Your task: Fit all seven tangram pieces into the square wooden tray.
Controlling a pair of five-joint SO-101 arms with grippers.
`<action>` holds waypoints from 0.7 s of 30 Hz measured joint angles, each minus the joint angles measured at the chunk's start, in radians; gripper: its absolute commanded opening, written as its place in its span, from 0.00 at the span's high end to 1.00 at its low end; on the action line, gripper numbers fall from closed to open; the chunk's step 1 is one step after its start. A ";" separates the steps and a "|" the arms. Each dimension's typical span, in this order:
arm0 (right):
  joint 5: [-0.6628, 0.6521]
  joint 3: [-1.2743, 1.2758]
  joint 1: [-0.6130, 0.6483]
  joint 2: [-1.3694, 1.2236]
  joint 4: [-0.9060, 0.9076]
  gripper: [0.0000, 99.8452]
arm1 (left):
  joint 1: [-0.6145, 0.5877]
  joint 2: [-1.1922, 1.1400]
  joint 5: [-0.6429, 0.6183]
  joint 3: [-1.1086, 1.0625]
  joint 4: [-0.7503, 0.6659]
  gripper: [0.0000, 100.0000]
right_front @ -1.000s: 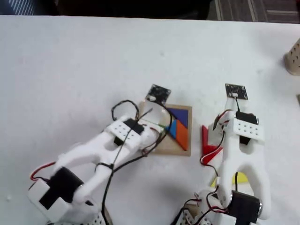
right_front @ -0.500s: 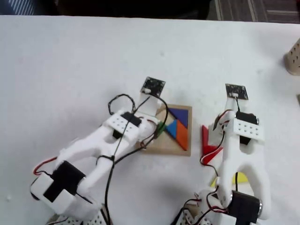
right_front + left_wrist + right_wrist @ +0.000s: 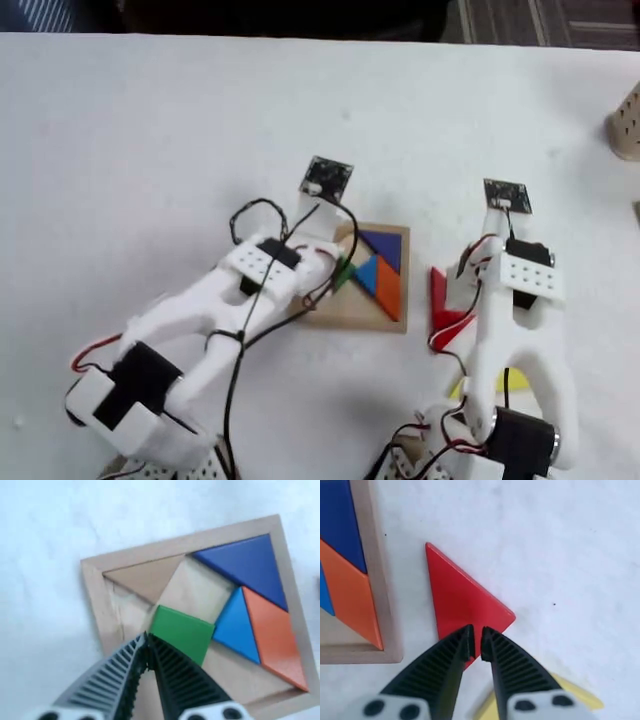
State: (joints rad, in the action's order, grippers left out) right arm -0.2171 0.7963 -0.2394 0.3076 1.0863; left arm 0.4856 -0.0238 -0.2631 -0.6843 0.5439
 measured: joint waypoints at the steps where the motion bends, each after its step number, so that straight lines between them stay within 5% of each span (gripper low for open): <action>1: 0.000 0.000 -0.002 0.000 0.000 0.97 | 0.000 0.000 0.000 0.000 -0.009 0.98; 9: 0.000 0.000 -0.002 0.000 0.000 0.97 | 0.015 0.000 0.000 0.000 -0.008 0.98; 21: 0.000 0.000 -0.002 0.000 0.000 0.97 | 0.054 0.026 0.008 0.009 0.215 0.98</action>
State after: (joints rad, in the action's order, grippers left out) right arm -0.2171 0.7963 -0.2409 0.3076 1.0863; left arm 0.5393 0.0023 -0.2555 -0.6751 0.7587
